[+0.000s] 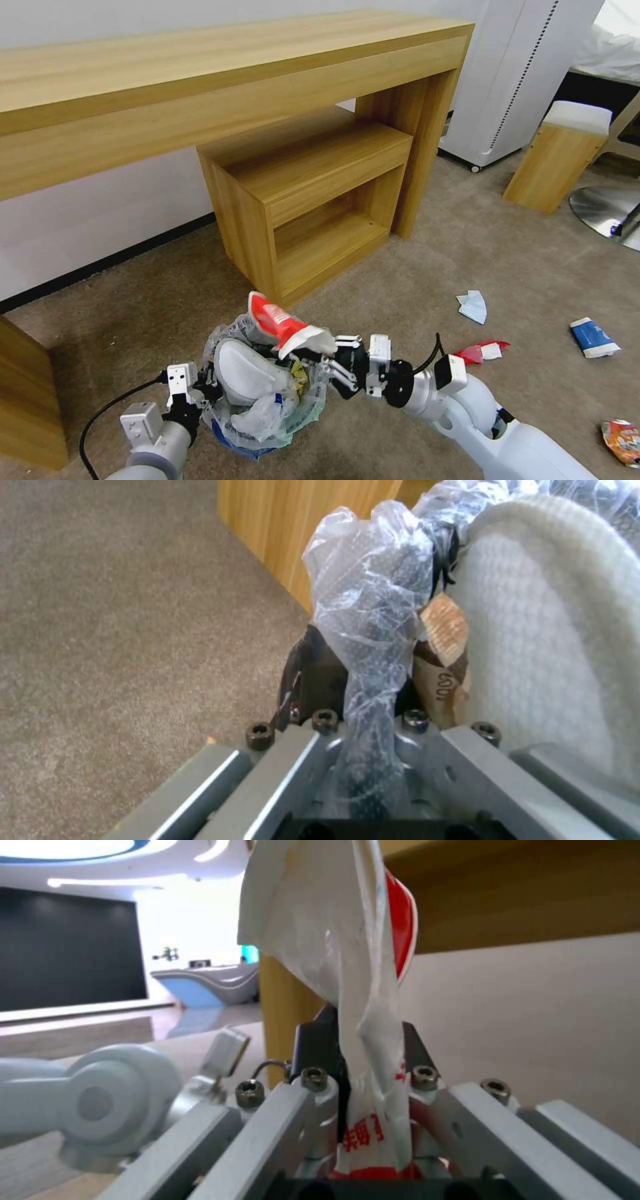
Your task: Pick up the trash bin and place the garbage on the floor into it.
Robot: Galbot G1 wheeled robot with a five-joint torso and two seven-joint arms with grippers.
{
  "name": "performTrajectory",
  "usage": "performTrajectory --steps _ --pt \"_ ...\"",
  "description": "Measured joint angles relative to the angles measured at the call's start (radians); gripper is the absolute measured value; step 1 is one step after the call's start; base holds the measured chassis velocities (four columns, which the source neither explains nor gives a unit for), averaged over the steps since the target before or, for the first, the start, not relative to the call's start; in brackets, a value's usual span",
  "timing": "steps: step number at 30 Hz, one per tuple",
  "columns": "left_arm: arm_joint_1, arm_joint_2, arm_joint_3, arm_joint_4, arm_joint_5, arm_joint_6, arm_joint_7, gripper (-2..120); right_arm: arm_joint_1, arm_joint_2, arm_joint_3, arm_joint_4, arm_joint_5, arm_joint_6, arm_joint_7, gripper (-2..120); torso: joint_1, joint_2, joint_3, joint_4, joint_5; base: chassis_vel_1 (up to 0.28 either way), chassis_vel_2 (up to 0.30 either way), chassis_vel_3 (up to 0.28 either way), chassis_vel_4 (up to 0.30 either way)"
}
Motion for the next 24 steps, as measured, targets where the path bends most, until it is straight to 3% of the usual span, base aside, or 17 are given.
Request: performTrajectory --steps 14,24 --pt "-0.02 -0.008 0.013 0.006 0.007 0.01 -0.001 1 0.045 -0.014 -0.094 -0.006 -0.027 -0.042 0.086 6 0.0 0.0 0.0 0.0 0.0 0.0 0.0 0.0 0.0" --pt "-0.03 -0.018 0.024 0.011 0.012 0.011 -0.002 1 0.074 -0.025 -0.13 0.017 -0.074 -0.097 0.204 6 0.0 0.0 0.0 0.0 0.0 0.0 0.0 0.0 0.0"
